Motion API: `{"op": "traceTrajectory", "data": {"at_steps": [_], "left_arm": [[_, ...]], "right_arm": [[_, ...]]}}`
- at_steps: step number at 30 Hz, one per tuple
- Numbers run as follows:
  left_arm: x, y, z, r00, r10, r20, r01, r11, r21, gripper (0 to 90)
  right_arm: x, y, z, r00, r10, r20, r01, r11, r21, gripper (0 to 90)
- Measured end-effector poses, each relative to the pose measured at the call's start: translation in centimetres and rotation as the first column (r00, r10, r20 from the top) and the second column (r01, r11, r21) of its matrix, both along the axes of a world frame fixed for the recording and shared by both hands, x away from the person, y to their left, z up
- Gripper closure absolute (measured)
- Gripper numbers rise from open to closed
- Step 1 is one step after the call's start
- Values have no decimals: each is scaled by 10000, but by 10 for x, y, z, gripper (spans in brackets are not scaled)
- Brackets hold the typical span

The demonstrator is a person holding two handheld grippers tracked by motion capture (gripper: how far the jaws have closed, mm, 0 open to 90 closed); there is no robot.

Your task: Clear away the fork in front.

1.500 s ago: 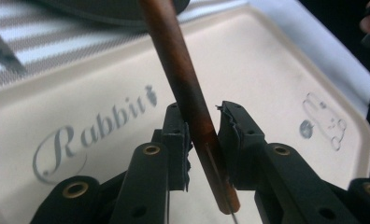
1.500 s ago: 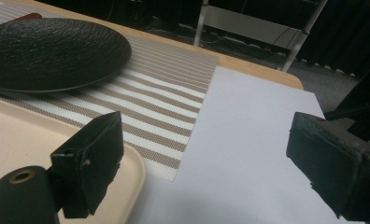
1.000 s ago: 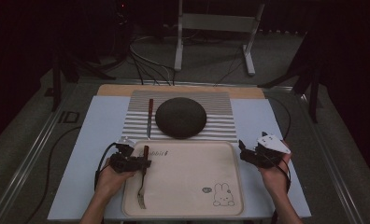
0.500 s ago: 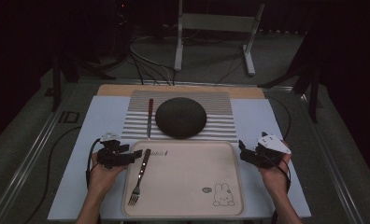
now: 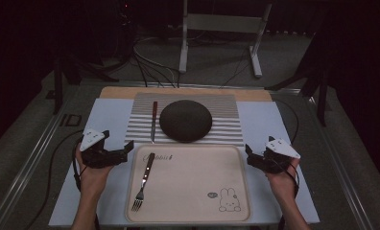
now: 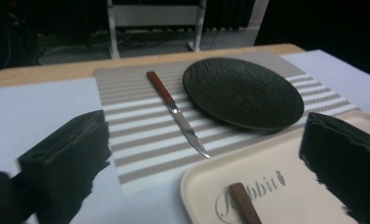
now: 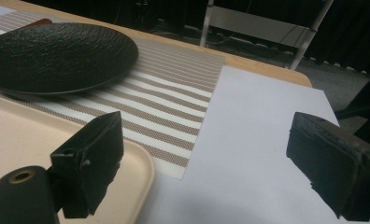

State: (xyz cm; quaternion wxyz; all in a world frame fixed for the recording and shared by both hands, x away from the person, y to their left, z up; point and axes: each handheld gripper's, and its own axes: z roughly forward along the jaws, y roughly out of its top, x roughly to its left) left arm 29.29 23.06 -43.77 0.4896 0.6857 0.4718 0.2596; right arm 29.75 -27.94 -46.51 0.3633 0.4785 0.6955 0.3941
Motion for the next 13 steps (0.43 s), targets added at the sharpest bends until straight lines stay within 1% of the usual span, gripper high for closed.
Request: {"op": "traceTrajectory", "data": {"at_steps": [4,8,11,12,13], "left_arm": [[-4,7,5,9985,158,517,-161,9999,38,2],[-7,14,7,9941,356,1028,-335,9992,-221,1],[-9,18,8,9905,559,1253,-524,9981,-315,1],[-9,19,8,9893,611,1327,-573,9978,-328,1],[-9,21,8,9885,634,1370,-587,9975,-382,1]], "right_arm": [[0,-1,0,10000,30,-10,-30,9999,115,110],[-1,-3,0,10000,-5,-70,7,9995,324,111],[-2,-5,-2,9999,-61,-107,66,9988,480,111],[-3,-6,-3,9999,-70,-103,75,9990,449,111],[-3,-6,-5,9997,-97,-204,106,9989,451,111]]}}
